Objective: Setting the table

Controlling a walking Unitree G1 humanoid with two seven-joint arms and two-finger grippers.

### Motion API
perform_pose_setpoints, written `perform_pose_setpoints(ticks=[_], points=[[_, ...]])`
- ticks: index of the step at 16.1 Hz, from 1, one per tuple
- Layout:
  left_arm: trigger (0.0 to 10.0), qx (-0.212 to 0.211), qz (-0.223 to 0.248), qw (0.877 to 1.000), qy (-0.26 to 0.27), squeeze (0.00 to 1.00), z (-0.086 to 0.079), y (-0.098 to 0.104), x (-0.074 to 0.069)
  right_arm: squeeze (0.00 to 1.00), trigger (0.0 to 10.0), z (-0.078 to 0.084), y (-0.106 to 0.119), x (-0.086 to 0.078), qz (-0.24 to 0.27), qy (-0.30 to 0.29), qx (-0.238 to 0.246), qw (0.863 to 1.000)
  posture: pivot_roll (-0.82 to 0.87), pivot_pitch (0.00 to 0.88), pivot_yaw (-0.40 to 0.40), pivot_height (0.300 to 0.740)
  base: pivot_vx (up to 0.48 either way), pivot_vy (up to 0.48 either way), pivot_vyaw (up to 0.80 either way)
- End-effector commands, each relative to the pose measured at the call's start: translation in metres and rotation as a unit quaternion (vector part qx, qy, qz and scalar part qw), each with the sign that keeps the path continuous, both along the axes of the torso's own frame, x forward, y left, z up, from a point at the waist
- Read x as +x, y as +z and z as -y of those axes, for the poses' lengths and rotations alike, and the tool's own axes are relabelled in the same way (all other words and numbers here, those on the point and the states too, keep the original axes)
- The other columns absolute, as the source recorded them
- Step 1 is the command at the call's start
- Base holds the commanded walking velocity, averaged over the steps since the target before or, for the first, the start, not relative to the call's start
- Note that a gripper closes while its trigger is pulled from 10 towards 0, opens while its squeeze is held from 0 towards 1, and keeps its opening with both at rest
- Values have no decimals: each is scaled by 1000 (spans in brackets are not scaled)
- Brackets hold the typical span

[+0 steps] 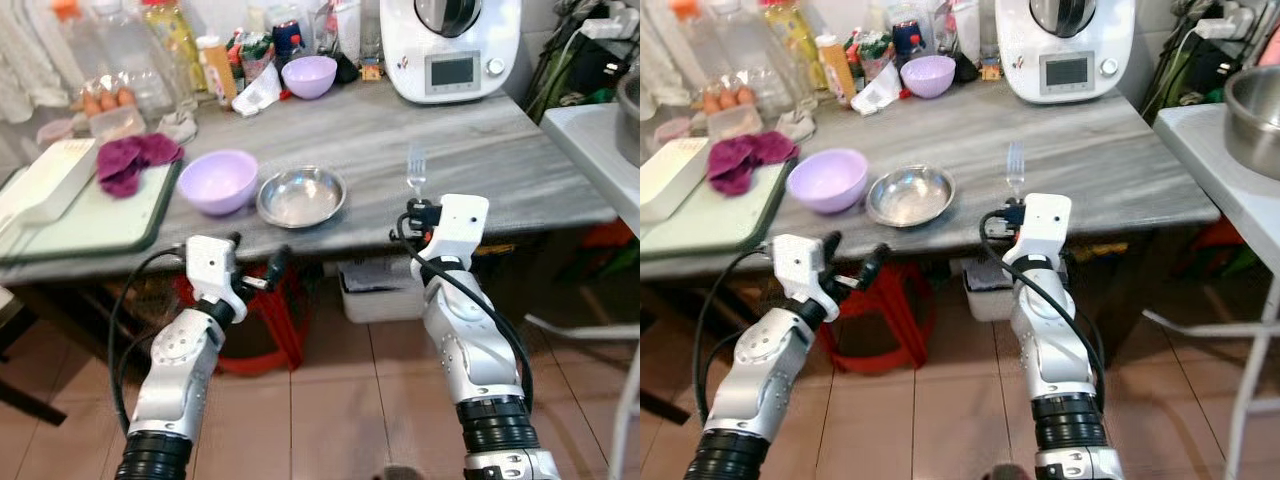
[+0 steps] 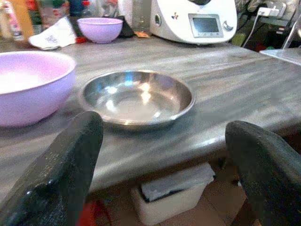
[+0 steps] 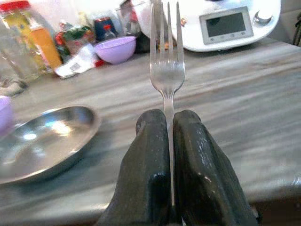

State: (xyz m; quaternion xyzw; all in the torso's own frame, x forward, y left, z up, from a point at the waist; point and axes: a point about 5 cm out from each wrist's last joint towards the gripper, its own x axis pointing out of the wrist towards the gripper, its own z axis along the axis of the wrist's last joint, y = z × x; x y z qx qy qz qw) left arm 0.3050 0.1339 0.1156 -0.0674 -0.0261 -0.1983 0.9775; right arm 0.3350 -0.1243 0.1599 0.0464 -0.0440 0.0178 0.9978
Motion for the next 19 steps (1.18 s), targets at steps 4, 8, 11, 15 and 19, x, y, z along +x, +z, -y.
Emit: perform_pose_setpoints(ticks=[4, 8, 11, 15, 19], points=[[10000, 7, 4, 1000, 5, 0, -4, 2, 0, 0, 10000, 0, 4, 1, 6, -2, 2, 1000, -163, 84, 76, 740, 480, 0, 0], [10000, -1, 11, 1000, 8, 0, -8, 5, -3, 0, 10000, 1, 4, 0, 7, -7, 3, 1000, -163, 83, 79, 740, 157, 0, 0], [10000, 14, 40, 999, 2, 0, -13, 15, -15, 0, 10000, 4, 3, -3, 6, -15, 4, 1000, -166, 91, 80, 740, 0, 0, 0], [10000, 17, 47, 999, -17, 0, -16, 21, -31, 0, 10000, 9, 2, -5, 3, -27, 1, 1000, -161, 99, 77, 740, 0, 0, 0], [10000, 47, 29, 996, -77, 0, -20, 11, -51, 0, 10000, 21, -10, -11, -42, -61, -9, 997, -157, 104, 74, 740, 0, 0, 0]])
